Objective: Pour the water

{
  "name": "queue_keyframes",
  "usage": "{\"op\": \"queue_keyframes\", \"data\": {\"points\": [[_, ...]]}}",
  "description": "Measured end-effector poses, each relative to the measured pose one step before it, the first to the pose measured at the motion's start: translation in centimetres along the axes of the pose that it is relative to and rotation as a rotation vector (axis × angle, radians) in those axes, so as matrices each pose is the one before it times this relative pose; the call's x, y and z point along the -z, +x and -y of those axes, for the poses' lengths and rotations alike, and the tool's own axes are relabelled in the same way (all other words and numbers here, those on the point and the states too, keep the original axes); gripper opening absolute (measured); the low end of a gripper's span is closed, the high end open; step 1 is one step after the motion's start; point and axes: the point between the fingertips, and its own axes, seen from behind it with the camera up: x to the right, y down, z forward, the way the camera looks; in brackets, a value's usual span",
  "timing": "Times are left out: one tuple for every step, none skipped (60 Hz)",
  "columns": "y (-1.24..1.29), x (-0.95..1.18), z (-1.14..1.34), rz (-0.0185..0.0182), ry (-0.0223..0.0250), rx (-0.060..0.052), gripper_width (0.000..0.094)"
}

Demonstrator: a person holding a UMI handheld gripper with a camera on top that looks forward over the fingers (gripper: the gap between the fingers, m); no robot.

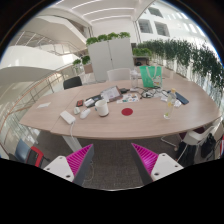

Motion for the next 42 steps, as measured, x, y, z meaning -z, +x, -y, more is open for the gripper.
{"op": "queue_keyframes", "data": {"points": [[0.482,-0.092,-1.146,0.00146,-0.00114,-0.0058,0.0831],[-0.576,0.109,0.915,-0.00088,-0.00430,-0.0063,0.0830],[0.548,-0.130,-1.233,0.00008,-0.00138,-0.0014,0.0831],[-0.105,-0.141,-0.368,-0.00229,-0.00109,-0.0012,0.0831],[-0.009,-0.128,-0.238,-0.00299,-0.00012,0.0004,0.0831],[-0.045,-0.181,-0.277,-0.00361,0.00046,0.0020,0.0844],[0.703,0.250,0.964,-0.00418,0.00120,0.0023,0.0846],[-1.360,-0.535,-0.940,-0.00712,0.00221,0.0017,0.0831],[-0.047,-0.165,-0.209,-0.00640,0.00002,0.0018,0.0831],[0.037,-0.169,-0.164,-0.00684,0.00001,0.0012,0.0830],[0.092,-0.197,-0.112,-0.00678,-0.00016,0.0004,0.0830],[0.138,-0.164,-0.098,-0.00674,-0.00005,0.0001,0.0832],[0.209,-0.165,-0.018,-0.00688,0.00224,-0.0013,0.0831],[0.318,-0.162,0.082,-0.00861,0.00530,-0.0023,0.0831],[0.263,0.241,0.675,-0.00945,0.00495,-0.0041,0.0830],[0.384,-0.170,0.125,-0.00864,0.00774,-0.0031,0.0829],[0.403,-0.198,0.098,-0.00625,0.00700,-0.0023,0.0828],[0.435,-0.269,0.125,-0.00524,0.00665,-0.0025,0.0829],[0.474,-0.255,0.080,-0.00453,0.00600,-0.0030,0.0828],[0.522,-0.243,0.100,-0.00373,0.00564,-0.0036,0.0829],[0.549,-0.274,0.127,-0.00353,0.00715,-0.0031,0.0830],[0.637,-0.276,0.254,-0.00299,0.00973,-0.0027,0.0829],[0.682,-0.310,0.278,-0.00350,0.01274,-0.0020,0.0830],[0.728,-0.322,0.288,-0.00379,0.01459,-0.0008,0.0832],[0.803,-0.366,0.349,-0.00432,0.01652,0.0008,0.0831],[0.854,-0.369,0.373,-0.00557,0.01889,0.0026,0.0831],[0.917,-0.420,0.467,-0.00650,0.02123,0.0045,0.0833],[0.952,-0.460,0.478,-0.00642,0.02436,0.0074,0.0835],[1.021,-0.531,0.511,-0.00682,0.02607,0.0097,0.0835],[1.082,-0.623,0.474,-0.00752,0.02720,0.0114,0.0833],[1.107,-0.629,0.441,-0.00837,0.02691,0.0120,0.0833],[1.116,-0.685,0.373,-0.00924,0.02584,0.0120,0.0833],[1.135,-0.737,0.288,-0.00974,0.02329,0.0113,0.0833],[1.116,-0.843,0.211,-0.00900,0.02154,0.0096,0.0833],[1.077,-0.927,0.206,-0.00813,0.02077,0.0089,0.0832],[1.036,-0.967,0.194,-0.00743,0.01998,0.0076,0.0831],[1.009,-0.996,0.114,-0.00708,0.01797,0.0061,0.0833],[1.004,-1.026,0.007,-0.00638,0.01492,0.0054,0.0832],[1.004,-1.106,-0.077,-0.00569,0.01161,0.0044,0.0833],[0.982,-1.106,-0.147,-0.00611,0.00847,0.0035,0.0835],[0.912,-1.142,-0.128,-0.00618,0.00686,0.0016,0.0835],[0.881,-1.188,-0.174,-0.00618,0.00565,0.0010,0.0835]]}}
